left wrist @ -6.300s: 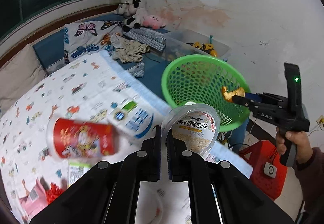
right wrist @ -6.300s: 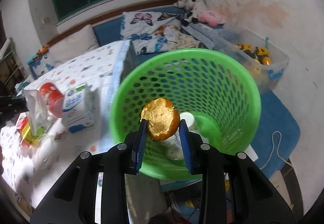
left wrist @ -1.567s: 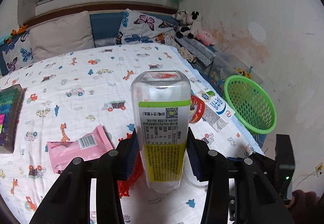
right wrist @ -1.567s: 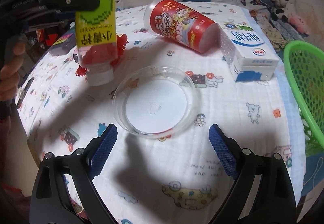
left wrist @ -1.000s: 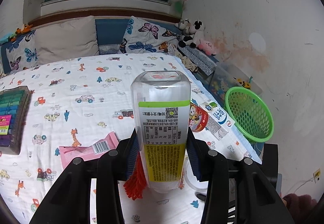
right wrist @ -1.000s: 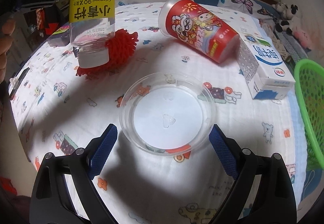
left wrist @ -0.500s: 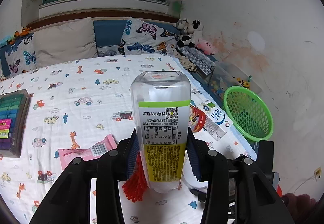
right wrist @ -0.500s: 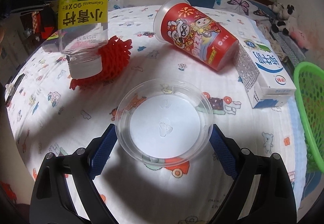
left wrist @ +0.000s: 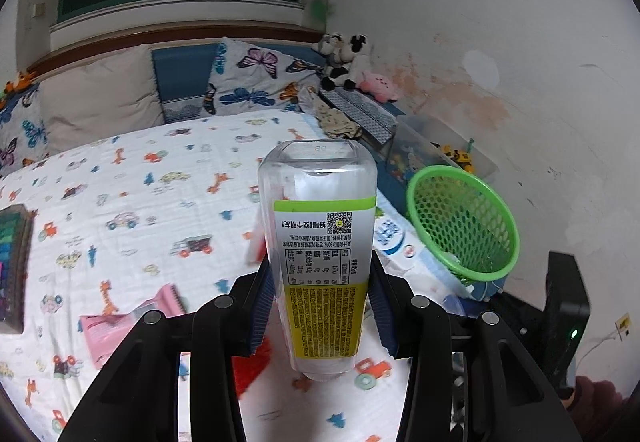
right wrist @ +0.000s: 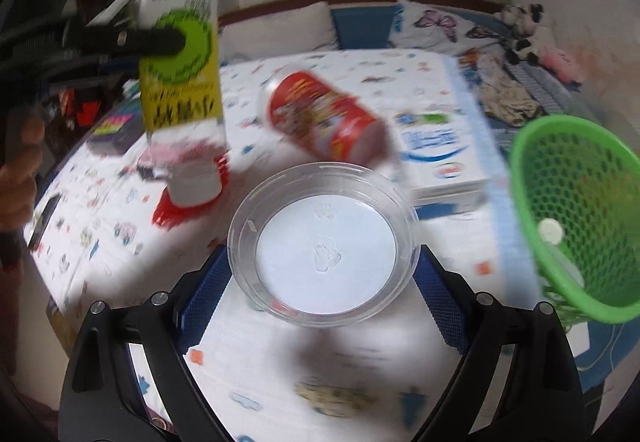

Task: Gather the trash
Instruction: 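Carry the bottle and the lid over the green basket and open both tools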

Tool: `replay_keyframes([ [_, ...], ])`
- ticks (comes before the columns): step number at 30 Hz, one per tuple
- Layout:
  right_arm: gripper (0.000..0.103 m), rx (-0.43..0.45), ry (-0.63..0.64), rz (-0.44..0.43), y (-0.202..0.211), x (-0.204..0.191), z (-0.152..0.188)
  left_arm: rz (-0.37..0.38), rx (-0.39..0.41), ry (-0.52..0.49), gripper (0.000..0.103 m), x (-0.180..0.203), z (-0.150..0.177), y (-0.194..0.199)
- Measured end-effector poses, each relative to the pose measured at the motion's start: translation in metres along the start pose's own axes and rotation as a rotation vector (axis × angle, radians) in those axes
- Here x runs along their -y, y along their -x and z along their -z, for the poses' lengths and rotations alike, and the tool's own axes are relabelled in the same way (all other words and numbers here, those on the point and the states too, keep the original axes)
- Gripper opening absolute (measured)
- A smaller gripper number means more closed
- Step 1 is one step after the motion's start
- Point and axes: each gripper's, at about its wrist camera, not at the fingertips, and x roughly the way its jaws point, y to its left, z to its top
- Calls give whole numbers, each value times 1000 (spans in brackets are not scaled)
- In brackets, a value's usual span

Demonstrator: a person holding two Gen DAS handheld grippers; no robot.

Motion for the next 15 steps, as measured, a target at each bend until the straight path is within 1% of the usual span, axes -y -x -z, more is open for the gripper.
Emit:
replay_keyframes([
  [6, 90, 51, -64, 78, 30, 44, -1, 39, -9, -39, 43, 32, -12, -16],
  [15, 90, 97, -172, 201, 57, 118, -1, 96, -43, -104, 43, 89, -32, -53],
])
